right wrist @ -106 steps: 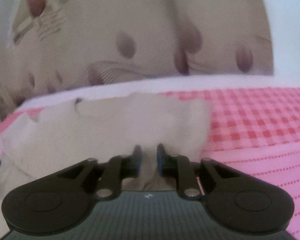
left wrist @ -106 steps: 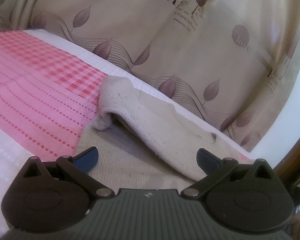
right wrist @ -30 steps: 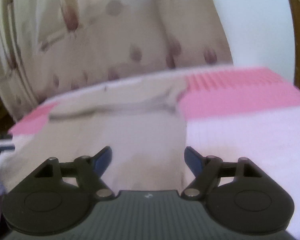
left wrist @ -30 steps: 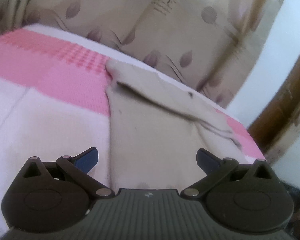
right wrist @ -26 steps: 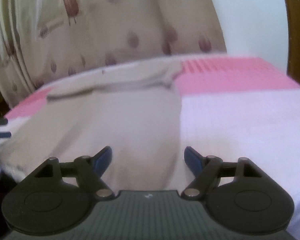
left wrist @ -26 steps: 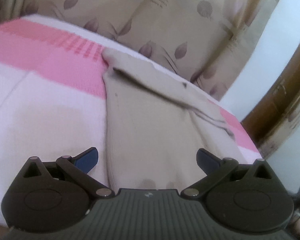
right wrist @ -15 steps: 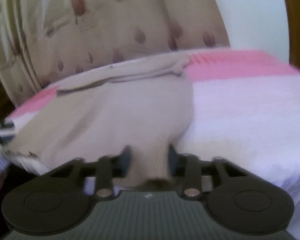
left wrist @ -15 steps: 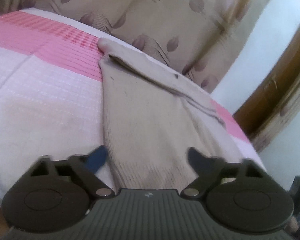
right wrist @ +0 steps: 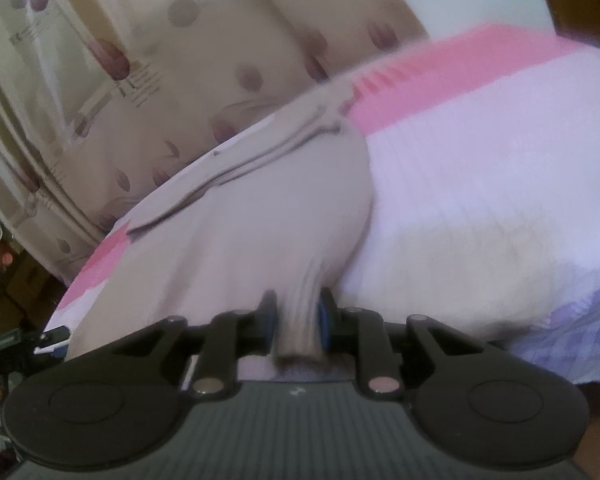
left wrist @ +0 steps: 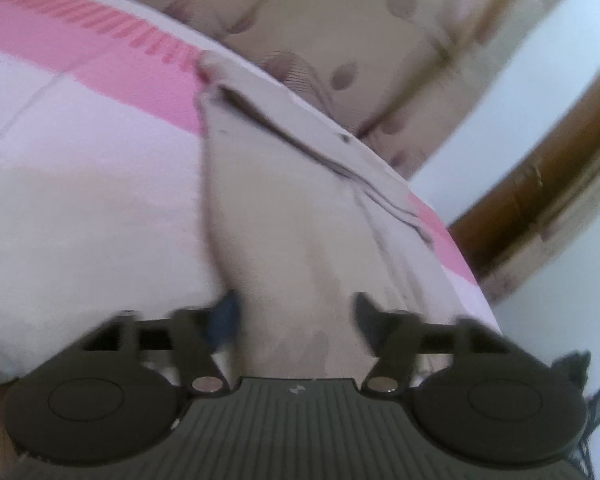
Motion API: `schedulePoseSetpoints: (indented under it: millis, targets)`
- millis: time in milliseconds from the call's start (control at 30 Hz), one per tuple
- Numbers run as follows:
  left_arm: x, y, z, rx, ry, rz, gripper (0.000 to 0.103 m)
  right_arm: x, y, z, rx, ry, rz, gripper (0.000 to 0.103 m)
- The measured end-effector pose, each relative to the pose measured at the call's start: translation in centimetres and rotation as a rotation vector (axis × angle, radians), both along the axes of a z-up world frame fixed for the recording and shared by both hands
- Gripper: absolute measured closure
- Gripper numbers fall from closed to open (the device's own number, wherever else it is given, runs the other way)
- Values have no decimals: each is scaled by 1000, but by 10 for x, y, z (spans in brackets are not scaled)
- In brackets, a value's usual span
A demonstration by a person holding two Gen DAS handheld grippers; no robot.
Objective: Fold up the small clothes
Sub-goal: 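Grasp the hem with the right gripper while the left gripper grasps it too, lifting toward the collar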
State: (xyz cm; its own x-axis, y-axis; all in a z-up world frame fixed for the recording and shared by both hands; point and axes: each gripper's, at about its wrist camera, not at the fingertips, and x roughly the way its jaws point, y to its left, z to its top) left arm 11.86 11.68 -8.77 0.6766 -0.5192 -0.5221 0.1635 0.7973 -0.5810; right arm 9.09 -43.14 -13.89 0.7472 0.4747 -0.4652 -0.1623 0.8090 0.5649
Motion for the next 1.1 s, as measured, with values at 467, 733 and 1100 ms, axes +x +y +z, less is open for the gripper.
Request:
schedulePoseSetpoints:
  millis: [467, 733, 1100]
  targets:
    - [-11, -32, 5, 170, -113, 2, 93, -3, 25, 4, -65, -66, 14, 91]
    - [-14, -53, 44, 262, -238, 21, 93, 4, 2, 6, 245, -67, 14, 91]
    - [1, -81, 67, 383, -291, 26, 93, 22, 3, 24, 388, -91, 27, 91]
